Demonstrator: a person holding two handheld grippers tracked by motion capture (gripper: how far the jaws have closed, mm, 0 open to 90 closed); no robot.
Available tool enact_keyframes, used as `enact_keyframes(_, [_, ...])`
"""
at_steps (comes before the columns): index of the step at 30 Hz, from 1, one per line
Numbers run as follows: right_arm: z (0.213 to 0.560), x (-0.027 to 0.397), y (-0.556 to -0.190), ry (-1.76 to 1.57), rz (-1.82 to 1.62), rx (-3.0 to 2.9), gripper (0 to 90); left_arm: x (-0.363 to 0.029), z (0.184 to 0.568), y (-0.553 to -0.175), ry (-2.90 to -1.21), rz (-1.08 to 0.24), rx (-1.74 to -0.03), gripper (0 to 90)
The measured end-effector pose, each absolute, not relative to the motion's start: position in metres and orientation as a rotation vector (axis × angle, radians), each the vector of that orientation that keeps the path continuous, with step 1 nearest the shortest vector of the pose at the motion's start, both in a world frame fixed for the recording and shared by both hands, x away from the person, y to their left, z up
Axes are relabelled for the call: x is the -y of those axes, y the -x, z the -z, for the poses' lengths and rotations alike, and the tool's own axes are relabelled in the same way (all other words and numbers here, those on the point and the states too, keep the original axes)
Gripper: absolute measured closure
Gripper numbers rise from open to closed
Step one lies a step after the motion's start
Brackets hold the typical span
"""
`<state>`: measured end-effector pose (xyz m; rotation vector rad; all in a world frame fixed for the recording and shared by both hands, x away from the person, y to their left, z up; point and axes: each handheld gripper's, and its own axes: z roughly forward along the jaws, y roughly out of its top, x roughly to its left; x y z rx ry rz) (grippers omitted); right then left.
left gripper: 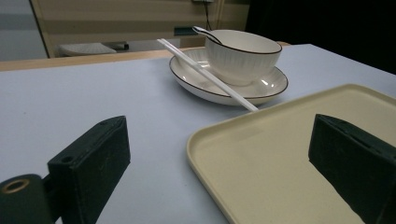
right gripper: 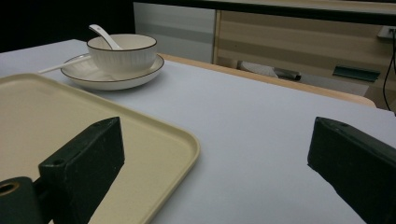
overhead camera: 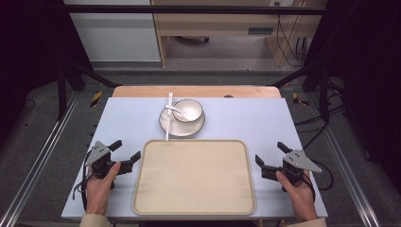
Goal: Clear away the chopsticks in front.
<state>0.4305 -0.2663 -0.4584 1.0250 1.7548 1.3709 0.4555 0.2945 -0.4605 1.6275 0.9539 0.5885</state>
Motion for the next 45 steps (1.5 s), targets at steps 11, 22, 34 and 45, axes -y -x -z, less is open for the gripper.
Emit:
enact_keyframes(11, [0.457,0.263,-0.428,-1.006,-1.365,-1.779,4.0,-0.292,0.454,-0.452,-1.648,-0.624,-0.954,5.7])
enact_keyframes(22, [0.454,0.265,-0.427,-1.013,-1.38,-1.761,3.9,-0.291,0.451,-0.453,-1.651,-0.659,-0.962,5.4])
enact_keyframes(34, [0.455,0.261,-0.425,-1.009,-1.36,-1.773,3.7,-0.277,0.43,-0.459,-1.678,-0.72,-0.946,5.4])
enact_keyframes(45, [0.456,0.266,-0.426,-1.031,-1.365,-1.753,3.6,-0.261,0.405,-0.483,-1.706,-0.75,-0.941,5.8])
